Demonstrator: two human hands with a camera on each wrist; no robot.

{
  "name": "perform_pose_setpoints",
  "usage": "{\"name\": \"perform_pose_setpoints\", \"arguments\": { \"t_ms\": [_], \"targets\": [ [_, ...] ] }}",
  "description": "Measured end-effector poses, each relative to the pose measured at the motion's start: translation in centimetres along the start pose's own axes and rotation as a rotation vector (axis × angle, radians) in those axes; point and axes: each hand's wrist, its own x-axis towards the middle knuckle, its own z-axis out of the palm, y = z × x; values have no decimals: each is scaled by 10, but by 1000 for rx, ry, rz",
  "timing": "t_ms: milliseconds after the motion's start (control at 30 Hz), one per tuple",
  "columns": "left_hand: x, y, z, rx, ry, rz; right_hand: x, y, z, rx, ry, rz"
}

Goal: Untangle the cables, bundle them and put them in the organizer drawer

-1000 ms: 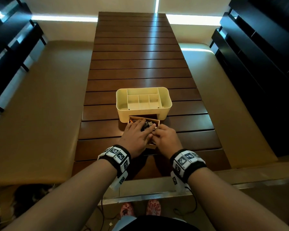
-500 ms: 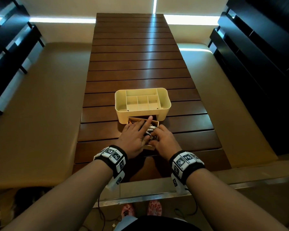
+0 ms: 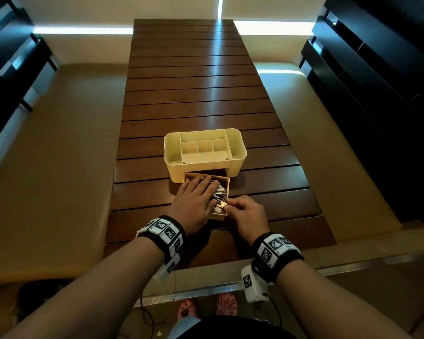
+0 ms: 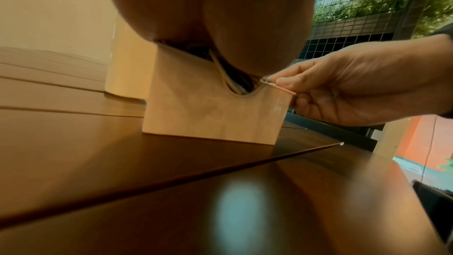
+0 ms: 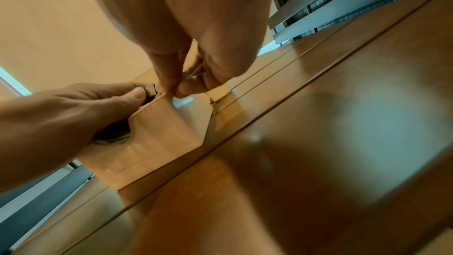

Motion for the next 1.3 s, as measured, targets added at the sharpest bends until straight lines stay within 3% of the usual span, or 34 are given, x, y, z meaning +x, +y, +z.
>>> {"name": "perform_pose_setpoints", "arguments": {
  "t_ms": [200,333,400,467,533,600,633,733,933,1067,1300],
  "targets": [
    [0,-1,-4,-69,-41,-11,22,-22,-1,-47,-157,262],
    [1,2,-2,-36,-42,-27,40,-44,-1,-248,-250,340],
    [2,2,-2,-10,-42,-36,38,-46,-3,-211,-251,364],
    [3,3,-2,-10,-38,-38,29,-45,-5,-121,-170,263],
    [3,3,-3,-19,-37,-40,16,-43,-1,-158,-82,-88],
    [2,4,-2,-5,-45,-37,4,-38,11,-316,-135,-369],
    [1,5,-2,9,-58,-33,-3,-35,20,-435,-193,-421],
    [0,6,-4,24,-85,-27,-18,-21,40,-657,-241,-422],
    [1,-7,-7,-145,-115,6,-12,0,40,-771,-218,-478],
    [-5,-5,-9,-16,-145,19,-14,-8,36,-924,-321,-459],
    [-4,3,-7,31,-112,-71,-29,-27,40,-978,-301,-352]
  ]
}}
